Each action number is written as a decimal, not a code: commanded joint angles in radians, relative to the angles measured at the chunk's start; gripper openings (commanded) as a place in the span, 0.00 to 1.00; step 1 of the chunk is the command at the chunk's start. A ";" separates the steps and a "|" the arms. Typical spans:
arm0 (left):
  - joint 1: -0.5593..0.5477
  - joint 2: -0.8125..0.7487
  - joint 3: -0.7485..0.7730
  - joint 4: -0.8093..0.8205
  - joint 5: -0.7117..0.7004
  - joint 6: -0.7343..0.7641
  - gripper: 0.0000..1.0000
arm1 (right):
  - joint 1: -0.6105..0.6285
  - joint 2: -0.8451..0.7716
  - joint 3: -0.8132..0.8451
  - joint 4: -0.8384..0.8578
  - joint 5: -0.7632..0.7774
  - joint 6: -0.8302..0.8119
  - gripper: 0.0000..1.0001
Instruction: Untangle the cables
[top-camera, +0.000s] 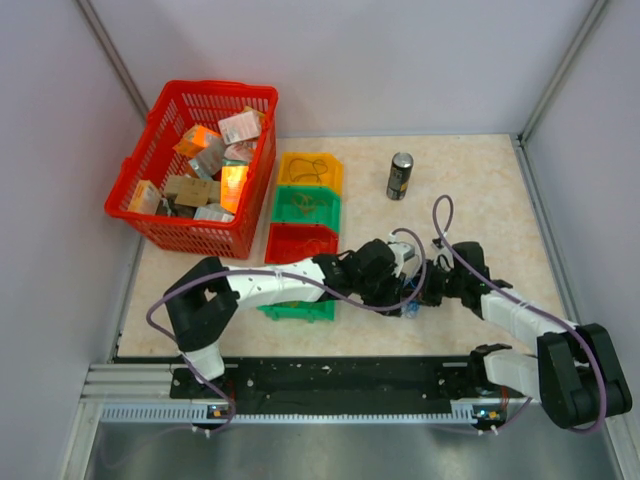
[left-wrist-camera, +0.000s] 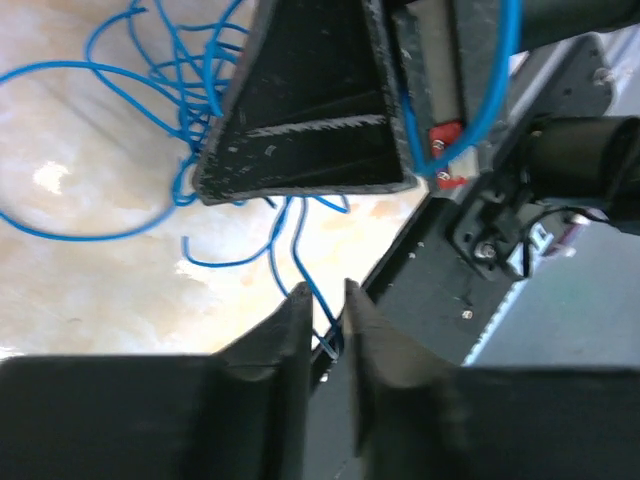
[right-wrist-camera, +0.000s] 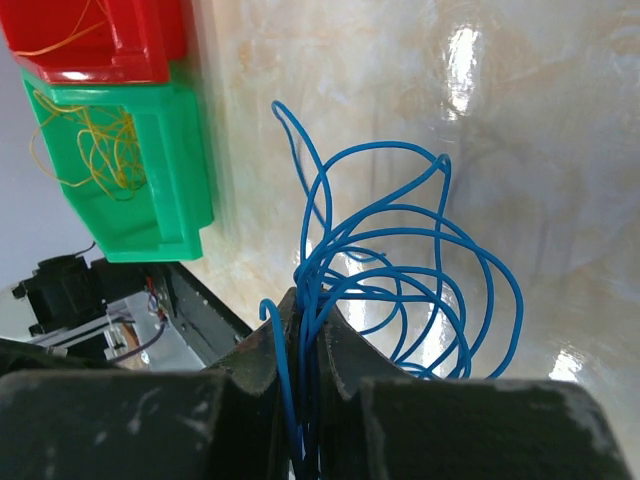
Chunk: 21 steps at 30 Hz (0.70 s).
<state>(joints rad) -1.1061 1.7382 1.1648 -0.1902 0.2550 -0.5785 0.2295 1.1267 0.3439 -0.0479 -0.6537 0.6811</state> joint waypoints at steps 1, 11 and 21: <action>0.002 0.034 0.137 -0.127 -0.104 0.068 0.12 | 0.013 -0.019 0.063 -0.046 0.038 -0.040 0.04; 0.002 -0.265 0.141 -0.137 -0.195 0.189 0.00 | 0.013 -0.038 0.087 -0.202 0.232 -0.155 0.34; 0.002 -0.580 0.066 0.126 -0.139 0.288 0.00 | 0.013 -0.030 0.110 -0.242 0.301 -0.152 0.56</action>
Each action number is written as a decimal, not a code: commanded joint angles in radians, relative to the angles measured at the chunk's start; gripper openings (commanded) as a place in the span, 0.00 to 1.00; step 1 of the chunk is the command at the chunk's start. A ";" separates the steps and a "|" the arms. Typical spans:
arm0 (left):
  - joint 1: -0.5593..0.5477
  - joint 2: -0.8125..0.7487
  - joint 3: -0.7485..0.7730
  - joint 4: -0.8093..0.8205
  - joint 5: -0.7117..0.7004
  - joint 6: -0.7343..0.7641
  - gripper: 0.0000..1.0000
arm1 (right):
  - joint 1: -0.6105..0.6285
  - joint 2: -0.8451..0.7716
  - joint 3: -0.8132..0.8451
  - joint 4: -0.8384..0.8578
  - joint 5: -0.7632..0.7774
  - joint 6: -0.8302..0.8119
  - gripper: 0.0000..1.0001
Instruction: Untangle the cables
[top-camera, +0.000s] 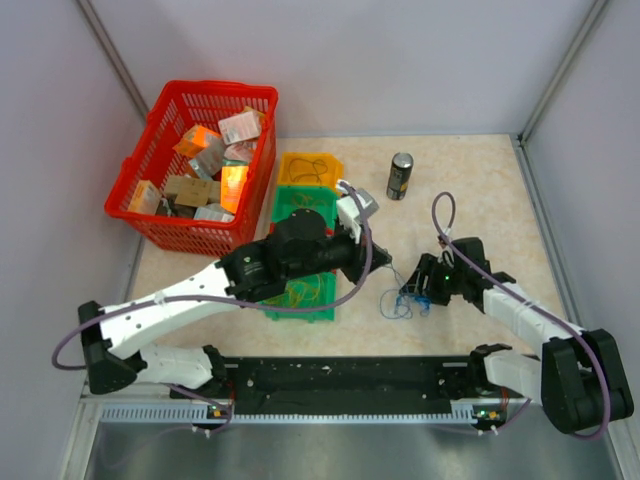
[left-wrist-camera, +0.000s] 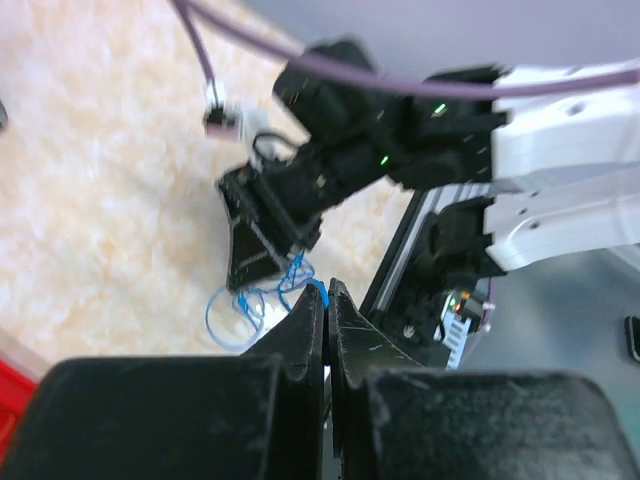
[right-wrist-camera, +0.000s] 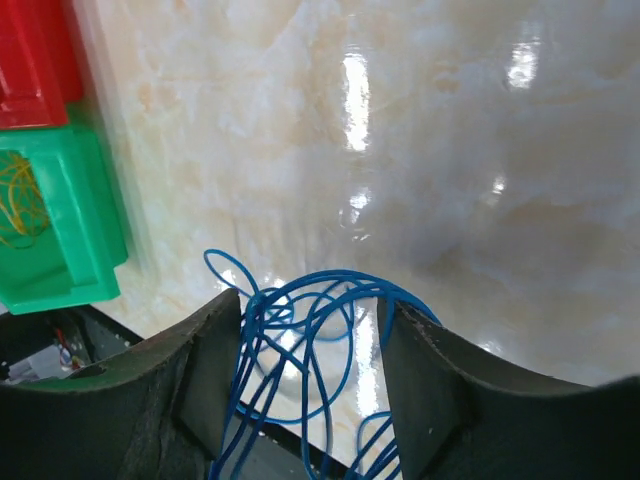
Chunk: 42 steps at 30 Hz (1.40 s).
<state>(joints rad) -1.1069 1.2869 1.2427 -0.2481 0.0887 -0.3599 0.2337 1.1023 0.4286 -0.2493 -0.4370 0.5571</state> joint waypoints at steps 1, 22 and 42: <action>0.002 -0.159 -0.031 0.213 0.048 0.079 0.00 | 0.007 -0.010 0.025 -0.050 0.096 -0.028 0.57; 0.004 -0.308 -0.006 0.101 -0.301 0.161 0.00 | 0.007 -0.044 0.059 -0.122 0.244 -0.008 0.74; 0.070 -0.156 0.086 -0.059 -0.481 0.090 0.00 | 0.009 -0.007 0.035 -0.087 0.250 -0.017 0.73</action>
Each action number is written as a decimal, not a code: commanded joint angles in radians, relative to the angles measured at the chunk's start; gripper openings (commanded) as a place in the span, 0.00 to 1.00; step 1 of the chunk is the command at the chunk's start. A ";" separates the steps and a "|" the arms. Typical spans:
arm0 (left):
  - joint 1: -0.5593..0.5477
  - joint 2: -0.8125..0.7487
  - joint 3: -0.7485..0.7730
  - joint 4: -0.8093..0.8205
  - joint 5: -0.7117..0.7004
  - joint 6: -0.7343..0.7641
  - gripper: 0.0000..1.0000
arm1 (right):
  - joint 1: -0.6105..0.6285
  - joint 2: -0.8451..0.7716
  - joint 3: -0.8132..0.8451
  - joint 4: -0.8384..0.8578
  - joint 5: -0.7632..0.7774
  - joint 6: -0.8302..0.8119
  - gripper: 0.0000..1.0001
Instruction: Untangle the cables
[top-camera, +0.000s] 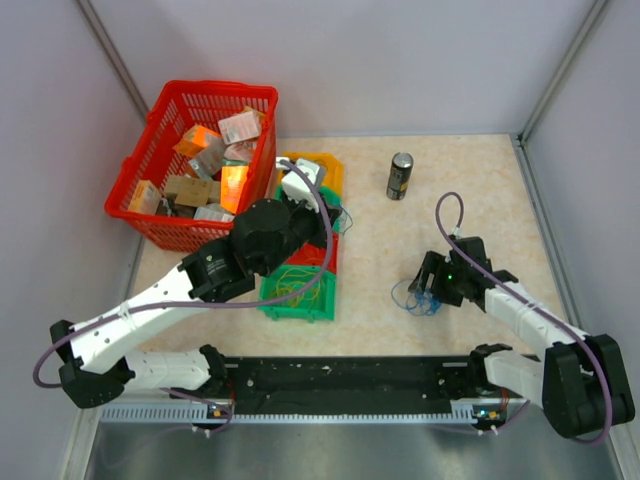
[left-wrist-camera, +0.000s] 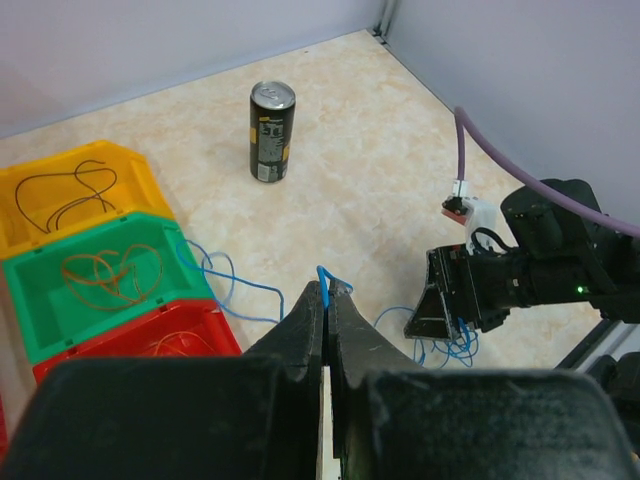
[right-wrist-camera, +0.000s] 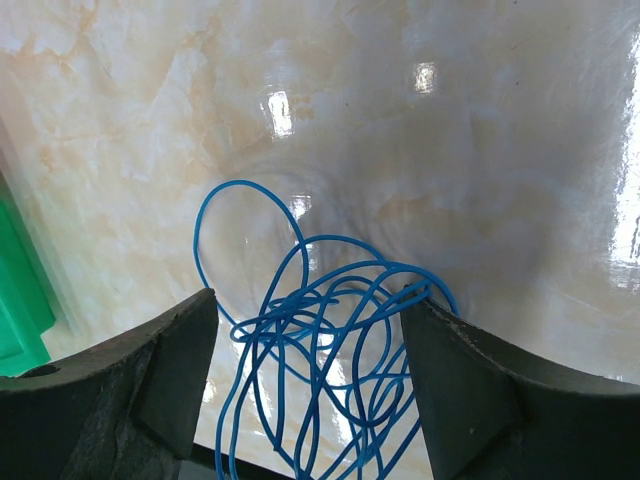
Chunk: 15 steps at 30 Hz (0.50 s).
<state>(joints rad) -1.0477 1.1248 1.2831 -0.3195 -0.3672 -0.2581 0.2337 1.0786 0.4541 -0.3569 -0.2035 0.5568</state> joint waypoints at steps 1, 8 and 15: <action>0.012 0.007 0.044 0.016 -0.027 -0.012 0.00 | 0.009 0.018 0.008 0.021 0.016 -0.017 0.73; 0.018 0.012 0.044 0.000 -0.026 -0.027 0.00 | 0.009 0.018 0.008 0.024 0.016 -0.017 0.73; 0.021 0.001 0.028 0.003 -0.018 -0.040 0.00 | 0.007 0.021 0.008 0.026 0.016 -0.017 0.73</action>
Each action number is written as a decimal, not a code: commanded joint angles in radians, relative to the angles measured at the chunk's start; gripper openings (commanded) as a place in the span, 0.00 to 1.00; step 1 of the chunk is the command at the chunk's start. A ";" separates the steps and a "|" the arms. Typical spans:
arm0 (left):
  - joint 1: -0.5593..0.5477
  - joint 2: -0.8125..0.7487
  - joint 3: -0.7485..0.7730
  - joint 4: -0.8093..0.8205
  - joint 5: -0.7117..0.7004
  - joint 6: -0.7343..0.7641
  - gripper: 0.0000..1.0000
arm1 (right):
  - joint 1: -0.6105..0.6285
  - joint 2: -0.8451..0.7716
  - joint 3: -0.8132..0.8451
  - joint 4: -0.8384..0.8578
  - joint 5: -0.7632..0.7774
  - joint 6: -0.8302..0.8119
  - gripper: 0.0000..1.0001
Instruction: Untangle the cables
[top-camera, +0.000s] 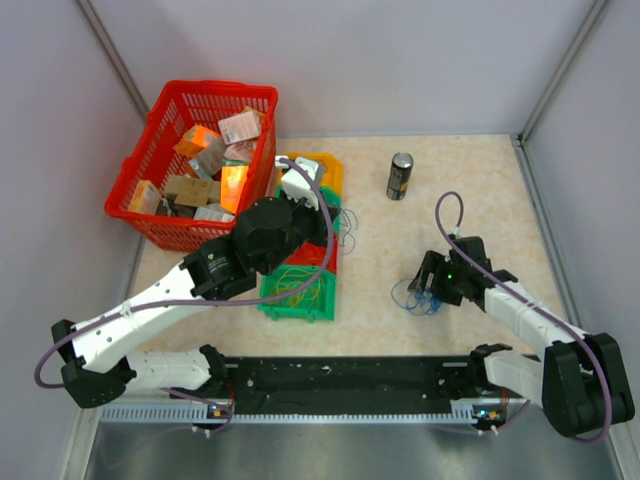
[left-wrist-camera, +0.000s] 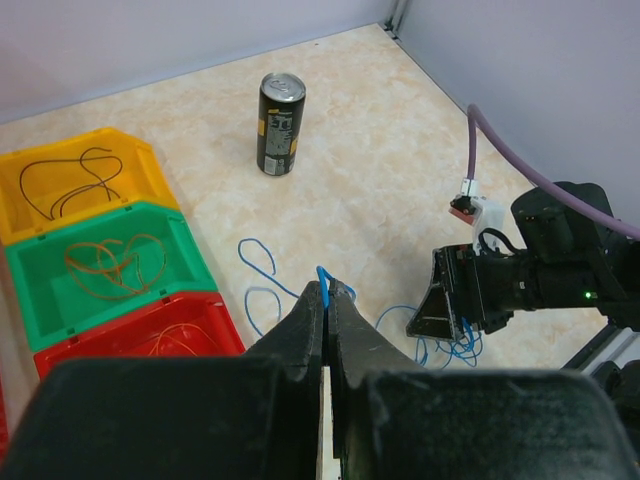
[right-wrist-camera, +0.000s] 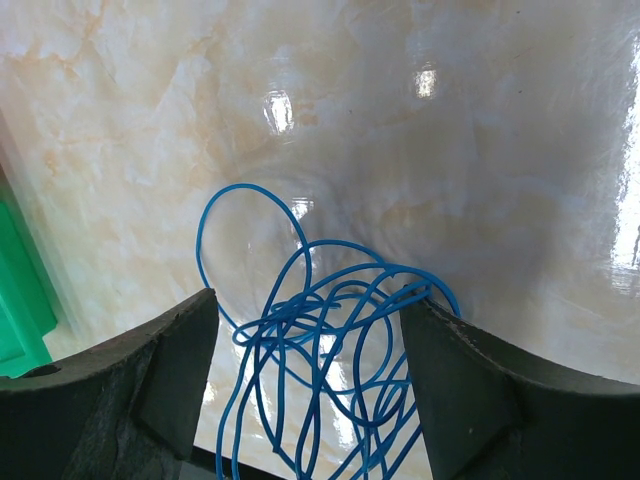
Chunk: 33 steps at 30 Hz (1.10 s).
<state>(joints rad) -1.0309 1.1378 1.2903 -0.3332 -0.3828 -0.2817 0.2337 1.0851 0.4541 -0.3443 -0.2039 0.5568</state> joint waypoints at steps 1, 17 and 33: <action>0.005 -0.012 0.023 0.017 0.001 -0.017 0.00 | 0.007 0.016 0.008 0.013 0.017 -0.017 0.73; 0.009 -0.010 0.006 0.066 0.047 0.010 0.00 | 0.007 -0.027 0.052 -0.042 0.132 -0.001 0.80; 0.011 -0.210 -0.127 0.144 -0.191 0.128 0.00 | 0.044 -0.088 0.347 -0.033 0.145 -0.109 0.88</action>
<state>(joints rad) -1.0237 1.0016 1.1938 -0.2943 -0.5068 -0.2001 0.2371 0.9623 0.7742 -0.4839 0.1104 0.4698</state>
